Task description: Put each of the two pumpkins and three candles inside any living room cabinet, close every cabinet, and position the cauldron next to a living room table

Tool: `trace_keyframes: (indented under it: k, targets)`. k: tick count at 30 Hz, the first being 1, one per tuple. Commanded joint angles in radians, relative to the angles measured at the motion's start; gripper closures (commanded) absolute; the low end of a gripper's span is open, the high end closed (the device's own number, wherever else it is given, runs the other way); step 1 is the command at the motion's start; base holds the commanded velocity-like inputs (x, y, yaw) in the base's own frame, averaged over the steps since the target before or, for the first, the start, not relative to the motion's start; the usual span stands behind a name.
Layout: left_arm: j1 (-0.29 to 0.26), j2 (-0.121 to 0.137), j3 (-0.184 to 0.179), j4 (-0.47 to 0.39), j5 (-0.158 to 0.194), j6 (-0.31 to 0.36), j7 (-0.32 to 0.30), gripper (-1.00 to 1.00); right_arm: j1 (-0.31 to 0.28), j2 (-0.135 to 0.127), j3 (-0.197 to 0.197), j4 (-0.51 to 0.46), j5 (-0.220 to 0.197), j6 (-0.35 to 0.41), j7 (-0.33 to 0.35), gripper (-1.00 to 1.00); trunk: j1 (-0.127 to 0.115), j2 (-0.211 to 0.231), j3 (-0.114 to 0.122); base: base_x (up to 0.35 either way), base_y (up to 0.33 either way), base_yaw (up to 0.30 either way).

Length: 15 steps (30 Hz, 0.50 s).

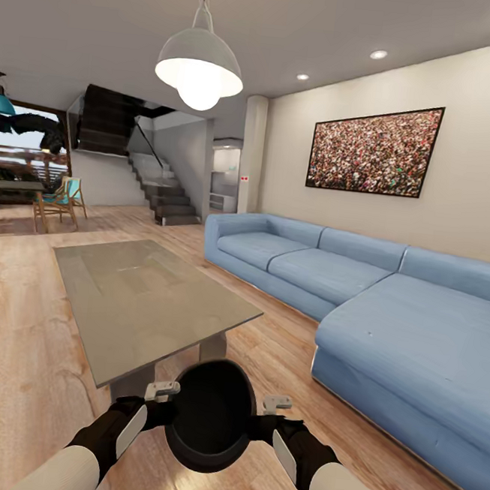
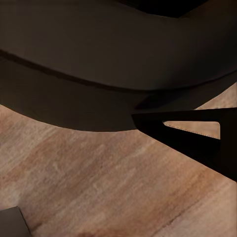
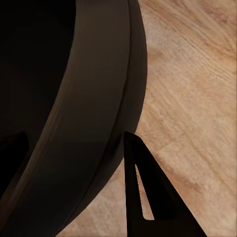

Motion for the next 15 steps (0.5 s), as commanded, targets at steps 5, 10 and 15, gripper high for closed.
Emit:
trace_keyframes:
  k: [5,10,15]
  targets:
    - [0.000,-0.001,0.006,-0.002,0.006,0.007,0.000,1.00,-0.001,0.000,-0.005,-0.016,-0.024,0.005,0.037,1.00,0.000,-0.001,0.002,0.003,0.000,0.110]
    - [0.000,-0.001,0.006,-0.002,0.006,0.007,0.000,1.00,-0.001,0.000,-0.005,-0.016,-0.024,0.005,0.037,1.00,0.000,-0.001,0.002,0.104,-0.082,0.015]
    - [0.000,-0.001,0.006,-0.002,0.006,0.007,0.000,1.00,-0.001,0.000,-0.005,-0.016,-0.024,0.006,0.037,1.00,0.000,-0.001,0.002,0.140,-0.118,0.001]
